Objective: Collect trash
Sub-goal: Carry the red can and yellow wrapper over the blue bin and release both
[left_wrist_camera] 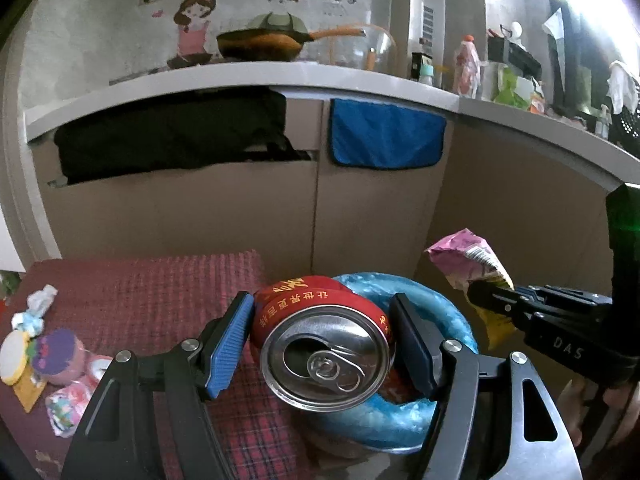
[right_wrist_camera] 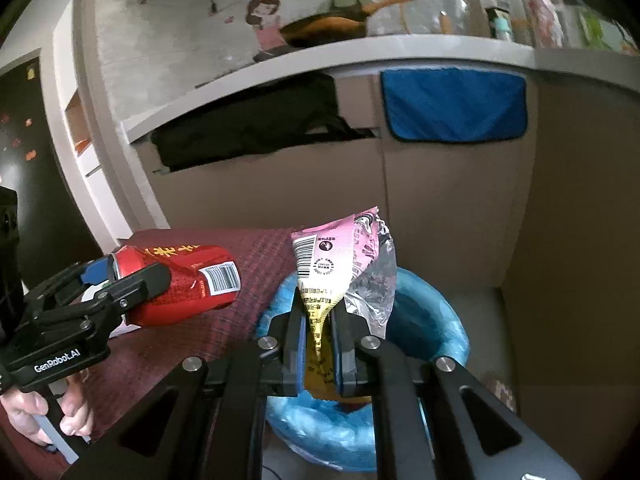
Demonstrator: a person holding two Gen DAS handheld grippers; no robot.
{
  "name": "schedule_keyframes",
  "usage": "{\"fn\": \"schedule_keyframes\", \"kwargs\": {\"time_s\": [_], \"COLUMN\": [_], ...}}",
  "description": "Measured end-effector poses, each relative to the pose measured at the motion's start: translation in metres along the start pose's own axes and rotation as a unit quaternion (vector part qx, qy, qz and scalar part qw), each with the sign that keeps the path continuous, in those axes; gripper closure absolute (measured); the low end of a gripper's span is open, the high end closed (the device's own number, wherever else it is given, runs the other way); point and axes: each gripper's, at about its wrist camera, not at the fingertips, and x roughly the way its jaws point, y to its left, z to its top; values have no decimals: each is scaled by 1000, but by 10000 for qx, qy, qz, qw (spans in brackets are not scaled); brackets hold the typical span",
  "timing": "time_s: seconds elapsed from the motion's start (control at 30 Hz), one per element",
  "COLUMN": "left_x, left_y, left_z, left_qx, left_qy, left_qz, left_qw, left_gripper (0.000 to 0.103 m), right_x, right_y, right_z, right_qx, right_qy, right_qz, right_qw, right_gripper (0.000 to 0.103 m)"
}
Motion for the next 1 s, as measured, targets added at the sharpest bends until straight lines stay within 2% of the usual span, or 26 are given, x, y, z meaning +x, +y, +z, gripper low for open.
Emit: {"fn": "schedule_keyframes", "kwargs": {"time_s": [0.63, 0.73, 0.8, 0.9, 1.0], "left_x": [85, 96, 104, 107, 103], "left_y": [3, 8, 12, 14, 17], "left_z": [-13, -12, -11, -9, -6], "left_qx": [-379, -598, -758, -850, -963], "left_qy": [683, 846, 1072, 1235, 1178], "left_qz": [-233, -510, -729, -893, -989], "left_qw": [9967, 9933, 9887, 9847, 9834], "left_gripper": [34, 33, 33, 33, 33], "right_x": [48, 52, 55, 57, 56], "right_y": [-29, -31, -32, -35, -35], "right_z": [-12, -14, -14, -15, -16], "right_qx": [349, 422, 452, 519, 529], "right_qy": [458, 434, 429, 402, 400], "right_qz": [-84, 43, -49, -54, -141], "right_qw": [9983, 9982, 9980, 9978, 9977], "right_gripper": [94, 84, 70, 69, 69]}}
